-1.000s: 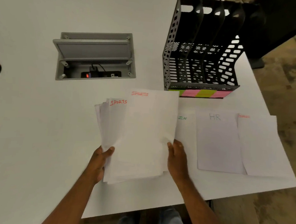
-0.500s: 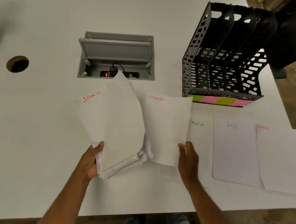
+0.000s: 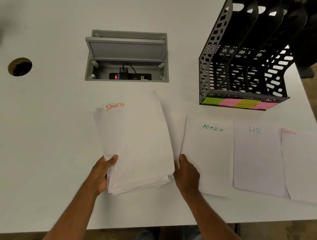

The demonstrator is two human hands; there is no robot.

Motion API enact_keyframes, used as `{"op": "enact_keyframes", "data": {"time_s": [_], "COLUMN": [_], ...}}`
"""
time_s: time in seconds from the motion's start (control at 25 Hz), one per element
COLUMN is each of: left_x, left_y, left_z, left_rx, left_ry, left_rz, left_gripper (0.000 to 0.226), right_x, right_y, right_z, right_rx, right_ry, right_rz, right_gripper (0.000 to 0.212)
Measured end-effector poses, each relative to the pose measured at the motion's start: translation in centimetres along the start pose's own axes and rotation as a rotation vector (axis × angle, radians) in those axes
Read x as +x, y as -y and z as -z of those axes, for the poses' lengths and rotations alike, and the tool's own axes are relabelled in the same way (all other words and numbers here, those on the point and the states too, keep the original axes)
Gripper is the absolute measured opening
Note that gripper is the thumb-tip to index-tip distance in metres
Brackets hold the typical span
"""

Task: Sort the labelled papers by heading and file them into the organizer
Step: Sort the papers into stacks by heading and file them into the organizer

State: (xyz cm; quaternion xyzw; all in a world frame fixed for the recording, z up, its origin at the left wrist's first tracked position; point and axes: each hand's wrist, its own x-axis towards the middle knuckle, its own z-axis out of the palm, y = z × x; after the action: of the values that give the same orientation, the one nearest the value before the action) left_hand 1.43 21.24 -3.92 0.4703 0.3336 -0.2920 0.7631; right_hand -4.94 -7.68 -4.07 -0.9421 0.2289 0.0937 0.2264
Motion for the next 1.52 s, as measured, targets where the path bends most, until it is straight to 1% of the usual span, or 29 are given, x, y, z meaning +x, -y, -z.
{"op": "enact_keyframes", "data": {"time_s": [0.08,0.12,0.16,0.2,0.24,0.28,0.32,0.36,0.4,0.44,0.48,0.56,0.6,0.68,0.76,0.8,0.84,0.92,1.12,1.24,1.4,1.44,1.52], "left_x": [0.1,0.2,0.2,0.2,0.2,0.2,0.2,0.2,0.2,0.2,0.2,0.1,0.0,-0.1,-0.3,-0.5,-0.5,-0.6,-1.1,-1.3,-1.0,-0.9,-0.7], "left_y": [0.5,0.6,0.6,0.7,0.8,0.9,1.0,1.1,1.2,1.3,1.4,1.3,1.2,1.1,0.9,0.8,0.6,0.2,0.0,0.0,-0.2,-0.2,-0.2], "left_z": [0.1,0.1,0.0,-0.1,-0.2,-0.4,-0.5,-0.7,-0.8,-0.9,-0.8,-0.6,-0.4,0.2,0.7,0.9,1.2,1.8,3.0,3.2,3.2,3.1,2.9], "left_rx": [0.023,0.04,0.056,0.069,0.078,0.086,0.095,0.105,0.112,0.111,0.103,0.083,0.078,0.078,0.084,0.087,0.091,0.084,0.012,-0.047,-0.064,-0.059,-0.029], "left_ry": [-0.005,-0.003,0.002,0.006,0.01,0.014,0.018,0.024,0.03,0.036,0.04,0.037,0.031,0.024,0.011,0.0,-0.008,-0.017,-0.013,0.013,-0.004,-0.004,0.008], "left_rz": [0.005,0.003,-0.001,-0.004,-0.006,-0.008,-0.012,-0.017,-0.022,-0.023,-0.021,-0.019,-0.024,-0.038,-0.047,-0.051,-0.054,-0.05,-0.007,-0.011,-0.019,-0.02,-0.021], "left_gripper": [0.027,0.03,0.033,0.036,0.038,0.039,0.039,0.038,0.035,0.034,0.033,0.036,0.038,0.039,0.041,0.043,0.046,0.049,0.035,0.031,0.025,0.026,0.035], "right_x": [0.4,0.6,0.9,1.4,1.9,2.4,2.7,2.8,2.7,2.8,2.7,2.8,2.8,2.5,2.3,2.3,2.4,2.8,2.5,1.8,0.9,0.9,1.1], "right_y": [0.0,0.1,0.1,0.2,0.8,1.4,2.1,2.6,3.1,3.2,3.3,2.9,2.8,2.5,2.0,1.7,1.2,0.1,-1.4,-0.6,0.8,0.9,1.0], "right_z": [0.7,1.2,1.7,2.3,2.9,3.2,3.4,3.4,3.2,2.9,2.6,2.0,2.0,2.3,2.5,2.8,3.0,3.4,2.9,1.6,0.1,-0.2,-0.2], "right_rx": [-0.008,0.052,0.164,0.336,0.585,0.814,0.927,0.871,0.794,0.703,0.672,0.65,0.613,0.537,0.491,0.486,0.483,0.477,0.385,0.354,0.28,0.266,0.262], "right_ry": [0.01,-0.023,-0.067,-0.084,-0.019,0.104,0.208,0.255,0.249,0.188,0.134,0.066,0.053,0.018,-0.09,-0.162,-0.223,-0.271,-0.257,-0.221,-0.149,-0.126,-0.08], "right_rz": [0.03,0.008,-0.041,-0.119,-0.223,-0.305,-0.345,-0.314,-0.27,-0.227,-0.204,-0.149,-0.121,-0.077,-0.08,-0.108,-0.142,-0.186,-0.164,-0.13,-0.07,-0.066,-0.078], "right_gripper": [0.019,0.016,0.019,0.022,0.026,0.031,0.035,0.038,0.037,0.032,0.031,0.047,0.051,0.044,0.025,0.022,0.024,0.029,0.024,0.024,0.02,0.02,0.023]}}
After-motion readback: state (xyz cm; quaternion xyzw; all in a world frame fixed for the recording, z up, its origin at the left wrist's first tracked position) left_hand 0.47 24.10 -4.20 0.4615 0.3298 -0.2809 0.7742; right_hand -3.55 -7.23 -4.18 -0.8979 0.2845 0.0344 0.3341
